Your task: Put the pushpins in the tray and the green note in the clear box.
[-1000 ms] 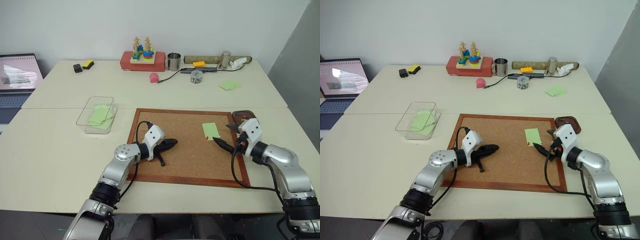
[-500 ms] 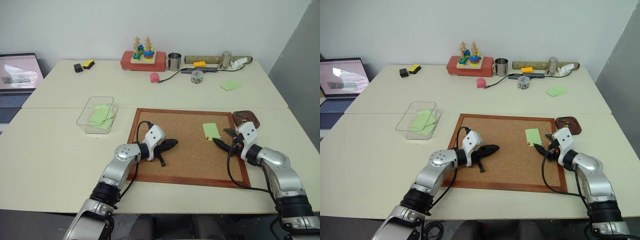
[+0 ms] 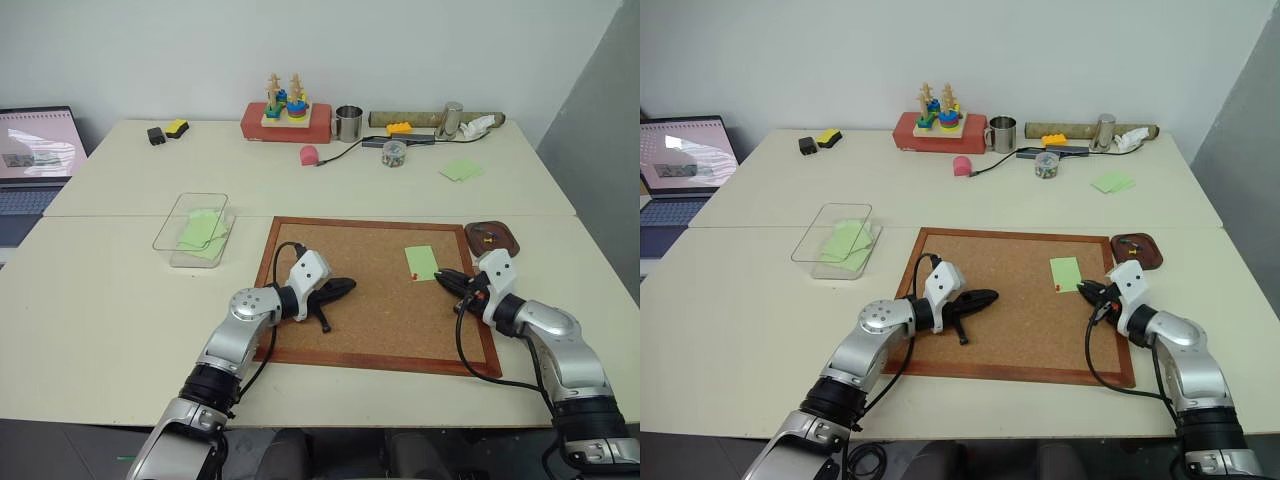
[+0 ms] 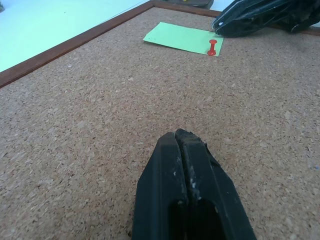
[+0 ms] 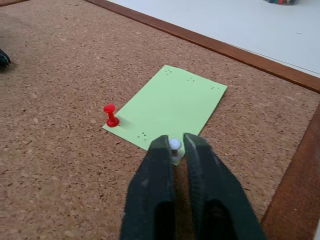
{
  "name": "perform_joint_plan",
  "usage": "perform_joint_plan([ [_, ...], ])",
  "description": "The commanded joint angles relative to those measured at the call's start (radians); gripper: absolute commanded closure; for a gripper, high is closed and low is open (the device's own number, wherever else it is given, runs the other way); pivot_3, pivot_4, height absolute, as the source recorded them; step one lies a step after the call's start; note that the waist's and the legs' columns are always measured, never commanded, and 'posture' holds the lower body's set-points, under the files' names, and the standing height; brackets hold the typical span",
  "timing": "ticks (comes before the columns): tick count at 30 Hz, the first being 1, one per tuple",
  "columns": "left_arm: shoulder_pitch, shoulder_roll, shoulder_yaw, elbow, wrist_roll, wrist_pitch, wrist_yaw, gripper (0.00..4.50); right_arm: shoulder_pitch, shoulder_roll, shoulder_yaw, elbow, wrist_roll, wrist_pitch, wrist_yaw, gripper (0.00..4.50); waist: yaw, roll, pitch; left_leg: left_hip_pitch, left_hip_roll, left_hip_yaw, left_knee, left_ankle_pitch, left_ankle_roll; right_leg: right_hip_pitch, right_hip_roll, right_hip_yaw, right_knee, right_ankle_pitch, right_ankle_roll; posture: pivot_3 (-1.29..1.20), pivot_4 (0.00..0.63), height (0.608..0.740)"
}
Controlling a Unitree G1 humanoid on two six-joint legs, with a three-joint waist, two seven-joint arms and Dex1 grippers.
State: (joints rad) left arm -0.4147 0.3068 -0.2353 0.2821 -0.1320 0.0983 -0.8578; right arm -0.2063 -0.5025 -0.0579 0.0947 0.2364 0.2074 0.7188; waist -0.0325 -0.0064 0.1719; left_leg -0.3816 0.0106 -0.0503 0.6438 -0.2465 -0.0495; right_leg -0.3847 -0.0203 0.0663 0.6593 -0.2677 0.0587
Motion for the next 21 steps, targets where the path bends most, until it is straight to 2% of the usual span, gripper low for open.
perform_joint_plan([
  [1, 0.04, 0.006, -0.035, 0.054, 0.038, 0.027, -0.007, 4.5, 0.002, 0.003, -0.036, -0.041, 0.036, 0.008, -0.005, 4.43, 0.0, 0.0, 0.0, 0.0, 0.0, 0.0, 0.0, 0.0, 0.0, 0.0, 0.0, 0.0, 0.0, 0.0, 0.0, 0.0, 0.15, 0.74],
  [21, 0.037, 0.006, -0.032, 0.081, 0.045, 0.036, 0.01, 4.5, -0.015, 0.033, -0.17, -0.15, 0.256, 0.191, -0.039, 4.43, 0.0, 0.0, 0.0, 0.0, 0.0, 0.0, 0.0, 0.0, 0.0, 0.0, 0.0, 0.0, 0.0, 0.0, 0.0, 0.0, 0.15, 0.74],
])
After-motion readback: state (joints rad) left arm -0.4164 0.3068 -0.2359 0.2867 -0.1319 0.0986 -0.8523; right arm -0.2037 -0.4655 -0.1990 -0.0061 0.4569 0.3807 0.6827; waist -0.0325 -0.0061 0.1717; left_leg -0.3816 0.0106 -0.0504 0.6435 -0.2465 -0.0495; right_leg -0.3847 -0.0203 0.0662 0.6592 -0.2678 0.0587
